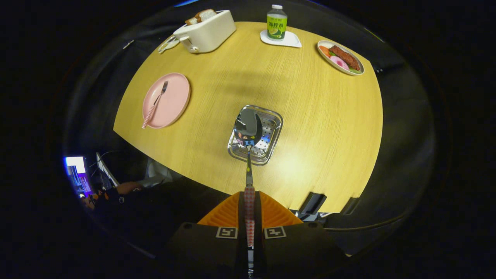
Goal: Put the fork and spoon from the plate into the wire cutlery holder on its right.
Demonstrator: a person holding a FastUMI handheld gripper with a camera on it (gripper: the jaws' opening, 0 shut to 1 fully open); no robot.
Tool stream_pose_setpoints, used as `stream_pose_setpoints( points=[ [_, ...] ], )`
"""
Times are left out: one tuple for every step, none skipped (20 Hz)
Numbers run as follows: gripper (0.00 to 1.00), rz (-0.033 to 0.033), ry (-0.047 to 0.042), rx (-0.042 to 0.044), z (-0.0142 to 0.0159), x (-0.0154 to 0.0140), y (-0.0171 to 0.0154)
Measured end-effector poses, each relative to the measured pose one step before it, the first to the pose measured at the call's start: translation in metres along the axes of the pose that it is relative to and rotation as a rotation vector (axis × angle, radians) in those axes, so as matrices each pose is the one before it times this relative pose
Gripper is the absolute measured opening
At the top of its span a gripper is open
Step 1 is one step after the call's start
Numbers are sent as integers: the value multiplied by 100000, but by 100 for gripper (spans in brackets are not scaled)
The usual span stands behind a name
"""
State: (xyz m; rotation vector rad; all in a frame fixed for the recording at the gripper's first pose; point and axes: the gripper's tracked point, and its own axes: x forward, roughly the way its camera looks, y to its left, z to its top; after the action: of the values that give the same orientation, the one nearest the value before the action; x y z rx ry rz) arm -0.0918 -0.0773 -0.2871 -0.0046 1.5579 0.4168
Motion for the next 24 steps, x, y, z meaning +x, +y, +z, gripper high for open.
stream_pose_setpoints(
  points=[
    [10, -857, 5002, -1621, -109, 652, -490],
    [10, -803, 4953, -1382, 64, 568, -235],
    [10, -735, 3952, -1381, 136, 271, -162],
    [10, -10, 3914, -714, 98, 334, -10],
    [10, -33, 3398, -575, 120, 411, 42],
    [10, -503, 3386, -624, 168, 340, -54],
    [10, -646, 2912, -786, 295, 304, -237],
    [10, -339, 2965, -42, 261, 255, -141],
    [10, -645, 2147, -12, 243, 197, -129],
    [10, -718, 1757, 196, 422, 152, -205],
    [10, -251, 1222, 121, 510, 72, -48],
    [10, 164, 1139, 487, 212, 10, 152],
    [11, 33, 1164, 733, 227, 107, -113],
    [11, -47, 418, 101, 103, 181, -33],
    [11, 59, 149, -7, 238, -2, -77],
    [11, 178, -230, 264, 141, 181, 105],
    [13, 231, -776, 97, 272, -70, 106],
    [14, -192, -913, -477, 107, 132, -89],
    [18, -330, -164, -830, -135, -74, -91],
    [20, -287, -1351, -776, 89, 14, -34],
    [27, 433, -1773, -310, 210, -105, 58],
    [30, 51, -2287, -418, 126, -267, 66],
    [35, 703, -2944, -280, 298, -292, 13],
    [39, 1701, -3776, -31, 271, -467, 381]
  ],
)
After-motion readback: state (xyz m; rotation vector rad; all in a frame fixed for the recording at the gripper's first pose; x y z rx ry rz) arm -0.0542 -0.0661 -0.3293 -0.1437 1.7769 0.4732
